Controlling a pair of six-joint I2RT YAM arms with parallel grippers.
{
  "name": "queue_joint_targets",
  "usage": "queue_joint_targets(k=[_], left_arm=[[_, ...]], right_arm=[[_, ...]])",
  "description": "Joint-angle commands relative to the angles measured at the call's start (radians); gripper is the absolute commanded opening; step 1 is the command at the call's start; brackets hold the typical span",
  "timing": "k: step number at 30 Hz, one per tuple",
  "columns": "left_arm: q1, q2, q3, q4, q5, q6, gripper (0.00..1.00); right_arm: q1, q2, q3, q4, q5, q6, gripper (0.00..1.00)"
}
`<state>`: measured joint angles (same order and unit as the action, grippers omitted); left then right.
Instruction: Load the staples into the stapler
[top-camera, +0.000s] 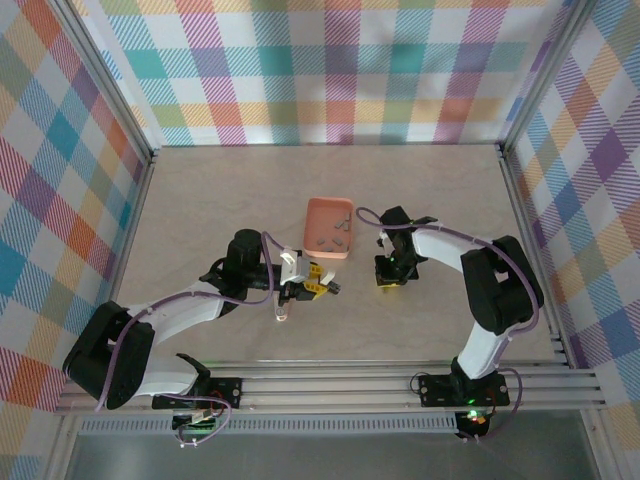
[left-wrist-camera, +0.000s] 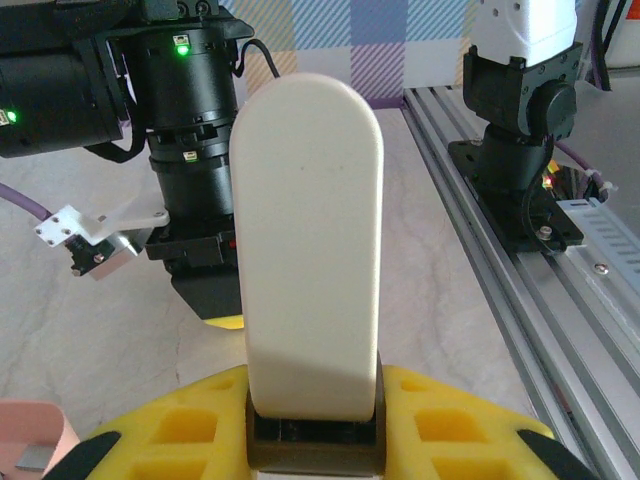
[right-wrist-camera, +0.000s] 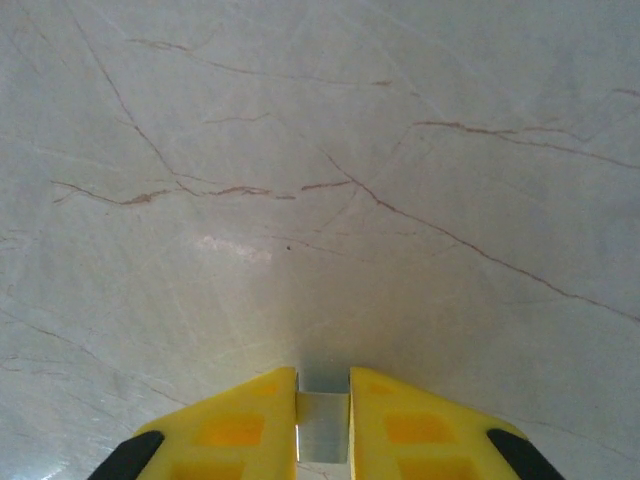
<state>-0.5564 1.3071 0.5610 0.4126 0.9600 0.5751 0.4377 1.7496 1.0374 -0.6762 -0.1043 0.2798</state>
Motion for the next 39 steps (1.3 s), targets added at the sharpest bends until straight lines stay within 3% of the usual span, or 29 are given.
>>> queue_joint_targets(k=[1,6,10,17,22,27,39], left_arm=[[-0.013,0.008,0.037,-0.013,0.023,0.033,0.00],[-0.013,0.011,0.044,-0.031,0.023,0.044,0.00],[-0.013,0.016,0.053,-0.047,0.020,0.055,0.00],[-0.012,0.044,0.057,-0.038,0.008,0.051,0.00],[-0.011,0.084,0.059,0.016,0.010,0.024,0.00],[-0.011,0.110,0.071,0.032,0.021,0.024,0.00],[-0.011,0.112,0.080,0.014,0.053,0.028,0.00]], right_arm=[[-0.006,0.022,0.021,-0.026,0.011,0.016,0.23],[-0.005,-0.052,0.015,-0.007,0.021,0.002,0.38],[-0.003,-0.192,-0.026,0.080,-0.024,-0.076,0.40],[0.002,-0.543,-0.265,0.467,-0.399,-0.314,0.45],[0.025,-0.725,-0.386,0.622,-0.580,-0.500,0.48],[0.075,-0.746,-0.371,0.606,-0.665,-0.598,0.50],[0.183,-0.616,-0.298,0.695,-0.602,-0.610,0.51]])
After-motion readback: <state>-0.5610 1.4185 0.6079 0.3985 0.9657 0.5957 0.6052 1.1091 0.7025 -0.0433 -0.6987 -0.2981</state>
